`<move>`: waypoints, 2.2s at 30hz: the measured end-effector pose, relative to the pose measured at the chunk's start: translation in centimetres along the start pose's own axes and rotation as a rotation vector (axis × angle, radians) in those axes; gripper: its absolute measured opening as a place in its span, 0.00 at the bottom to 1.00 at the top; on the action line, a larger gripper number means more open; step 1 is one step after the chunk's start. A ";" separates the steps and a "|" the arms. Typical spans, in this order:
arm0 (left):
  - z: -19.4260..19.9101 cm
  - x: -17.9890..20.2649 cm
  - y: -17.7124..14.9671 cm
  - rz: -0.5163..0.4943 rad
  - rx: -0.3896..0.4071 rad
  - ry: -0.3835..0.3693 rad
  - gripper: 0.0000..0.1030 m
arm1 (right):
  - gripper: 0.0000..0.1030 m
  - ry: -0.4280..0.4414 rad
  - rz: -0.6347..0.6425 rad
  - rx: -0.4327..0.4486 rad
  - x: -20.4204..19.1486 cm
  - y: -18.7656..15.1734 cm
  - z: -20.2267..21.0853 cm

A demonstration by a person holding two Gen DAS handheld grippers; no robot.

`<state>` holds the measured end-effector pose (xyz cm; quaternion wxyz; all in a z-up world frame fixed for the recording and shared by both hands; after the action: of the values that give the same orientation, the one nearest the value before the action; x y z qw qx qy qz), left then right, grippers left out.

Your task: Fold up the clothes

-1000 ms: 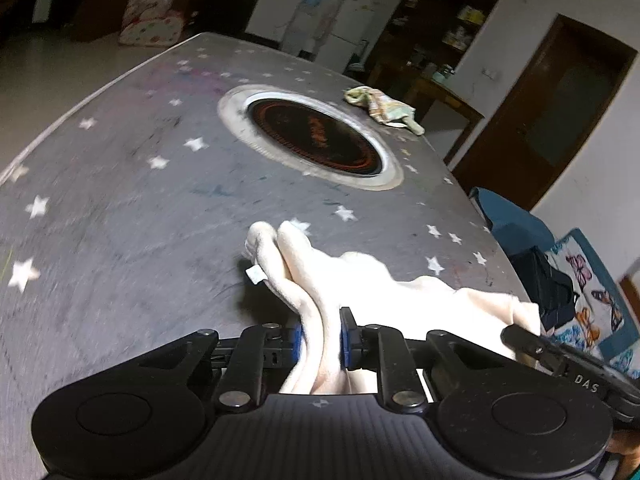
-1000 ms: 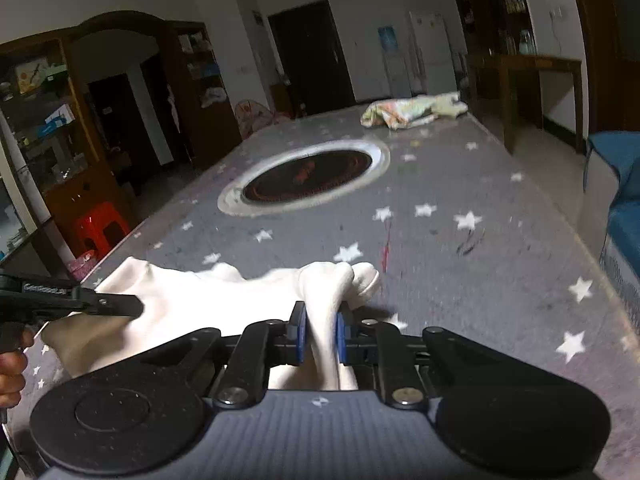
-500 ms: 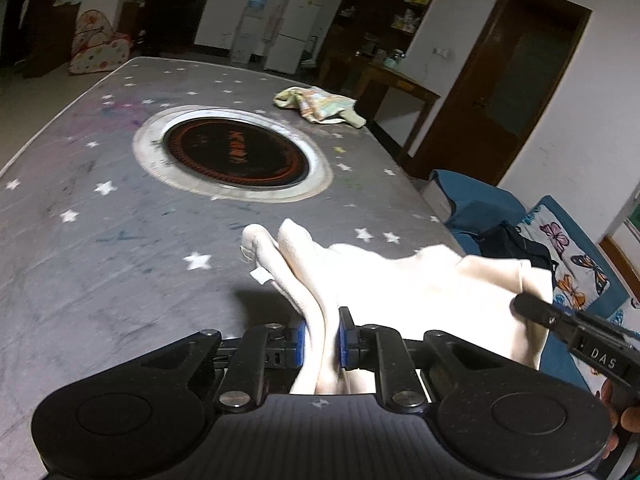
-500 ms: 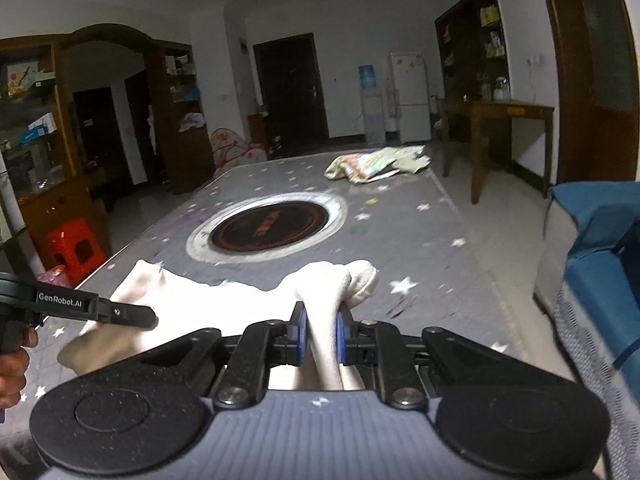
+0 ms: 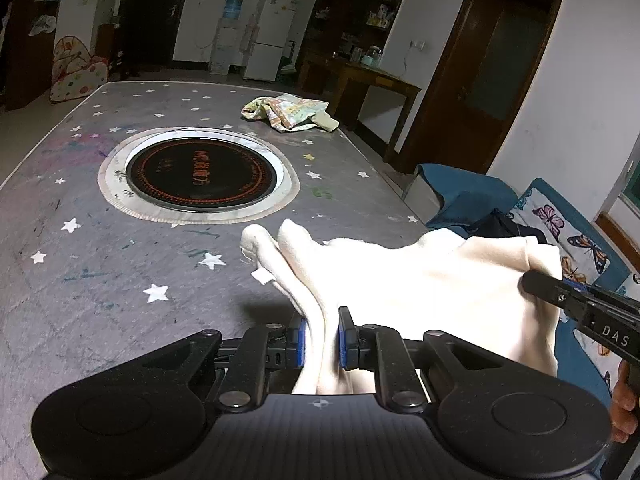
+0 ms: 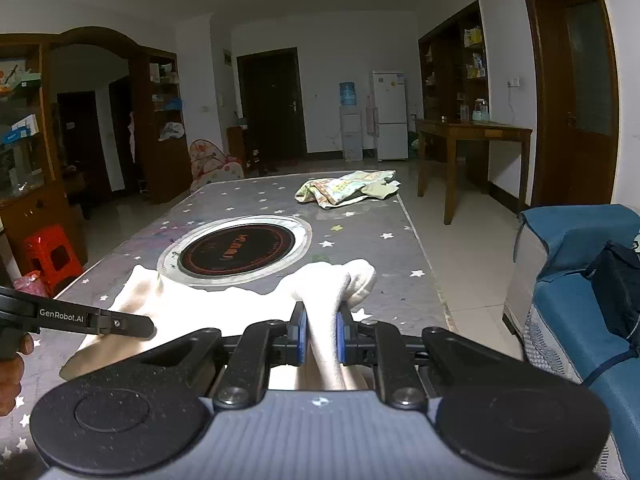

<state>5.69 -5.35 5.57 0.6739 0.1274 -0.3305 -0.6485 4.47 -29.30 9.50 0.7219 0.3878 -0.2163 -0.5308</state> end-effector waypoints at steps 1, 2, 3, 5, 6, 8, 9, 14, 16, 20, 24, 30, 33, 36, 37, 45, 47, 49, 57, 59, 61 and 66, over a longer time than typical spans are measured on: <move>-0.1 0.1 0.1 -0.002 -0.001 0.001 0.16 | 0.12 -0.002 -0.001 0.000 0.1 0.0 -0.1; -0.2 0.2 0.2 -0.006 -0.002 0.003 0.16 | 0.12 -0.004 -0.001 -0.001 0.2 0.1 -0.2; -0.4 0.3 0.3 -0.011 -0.002 0.007 0.16 | 0.12 -0.006 -0.001 -0.001 0.3 0.1 -0.2; -0.6 0.5 0.5 -0.020 -0.002 0.015 0.16 | 0.12 -0.010 -0.002 -0.004 0.5 0.3 -0.5; -0.7 0.5 0.6 -0.023 -0.001 0.017 0.16 | 0.12 -0.010 -0.004 -0.005 0.7 0.3 -0.7; -0.9 0.7 0.8 -0.029 -0.001 0.023 0.16 | 0.12 -0.012 -0.008 -0.007 1.0 0.5 -1.0; -1.1 0.8 0.9 -0.034 -0.001 0.030 0.16 | 0.12 -0.013 -0.010 -0.008 1.1 0.5 -1.1; -2.0 1.3 1.4 -0.058 -0.007 0.044 0.16 | 0.12 -0.024 -0.023 -0.022 1.9 0.4 -1.9; -2.4 1.4 1.5 -0.065 -0.009 0.050 0.16 | 0.12 -0.028 -0.028 -0.029 2.2 0.2 -2.2; -3.2 1.3 1.7 -0.071 -0.016 0.065 0.16 | 0.12 -0.036 -0.034 -0.045 2.7 0.1 -2.9; -3.8 1.1 1.8 -0.073 -0.025 0.071 0.16 | 0.12 -0.048 -0.031 -0.055 2.9 0.1 -3.6; -4.5 0.7 1.9 -0.070 -0.037 0.076 0.16 | 0.12 -0.061 -0.031 -0.066 3.0 0.2 -4.5; -4.8 0.7 2.0 -0.072 -0.041 0.078 0.16 | 0.12 -0.067 -0.035 -0.070 3.1 0.2 -4.9; -5.2 0.7 2.1 -0.075 -0.046 0.079 0.16 | 0.12 -0.074 -0.041 -0.076 3.3 0.0 -5.3; -5.3 0.7 2.1 -0.076 -0.047 0.080 0.16 | 0.12 -0.077 -0.042 -0.077 3.4 0.0 -5.3; -6.5 1.0 2.1 -0.089 -0.068 0.088 0.16 | 0.12 -0.101 -0.043 -0.092 4.1 -0.2 -6.1; -6.8 0.9 2.1 -0.089 -0.074 0.090 0.16 | 0.12 -0.108 -0.049 -0.099 4.4 -0.3 -6.5; -7.0 0.9 2.1 -0.090 -0.078 0.091 0.16 | 0.12 -0.112 -0.051 -0.103 4.6 -0.4 -6.8; -6.9 1.3 2.8 -0.107 -0.066 0.088 0.16 | 0.06 -0.131 -0.045 -0.074 5.1 0.7 -6.2; -7.2 1.1 2.8 -0.106 -0.070 0.093 0.16 | 0.06 -0.135 -0.049 -0.078 5.1 0.6 -6.2; -7.4 0.9 2.7 -0.103 -0.077 0.097 0.16 | 0.07 -0.142 -0.052 -0.088 5.1 0.3 -6.4; -7.6 0.7 2.6 -0.101 -0.084 0.098 0.16 | 0.23 -0.137 -0.074 -0.134 5.4 -1.1 -7.2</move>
<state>12.28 -7.68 1.65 0.6602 0.1472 -0.2629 -0.6880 10.87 -32.15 3.70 0.7096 0.3089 -0.2147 -0.5957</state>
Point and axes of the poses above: each gripper's, at about its wrist camera, not at the fingertips, and z roughly against the way its jaws point, x to its right, y to its top, the point moved 4 cm from there along -z, roughly the way its jaws point, and after that the axes turned 11 degrees about -x, right-handed, at the moved point
